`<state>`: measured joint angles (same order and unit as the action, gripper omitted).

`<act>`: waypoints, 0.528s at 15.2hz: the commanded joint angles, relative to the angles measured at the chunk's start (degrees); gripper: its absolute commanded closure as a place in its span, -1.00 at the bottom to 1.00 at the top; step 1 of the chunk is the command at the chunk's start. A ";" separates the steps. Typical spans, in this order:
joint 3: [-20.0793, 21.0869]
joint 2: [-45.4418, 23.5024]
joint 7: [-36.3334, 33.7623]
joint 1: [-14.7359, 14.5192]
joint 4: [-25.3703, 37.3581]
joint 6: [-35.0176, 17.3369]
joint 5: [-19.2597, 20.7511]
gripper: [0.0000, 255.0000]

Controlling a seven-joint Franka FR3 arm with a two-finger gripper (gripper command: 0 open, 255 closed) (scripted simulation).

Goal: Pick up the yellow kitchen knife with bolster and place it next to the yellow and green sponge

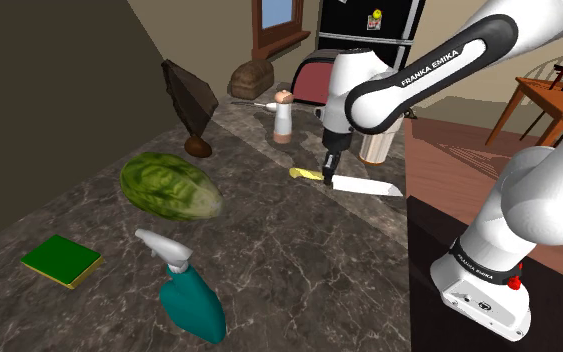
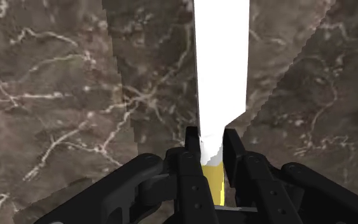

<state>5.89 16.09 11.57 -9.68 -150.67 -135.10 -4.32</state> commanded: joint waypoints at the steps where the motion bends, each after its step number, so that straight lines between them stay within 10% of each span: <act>1: -0.01 1.25 -0.08 -0.05 0.62 1.92 -0.02 1.00; 8: -0.25 4.79 -0.14 -0.04 3.43 8.26 0.04 1.00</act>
<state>5.66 20.47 11.45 -9.72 -147.62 -127.67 -4.29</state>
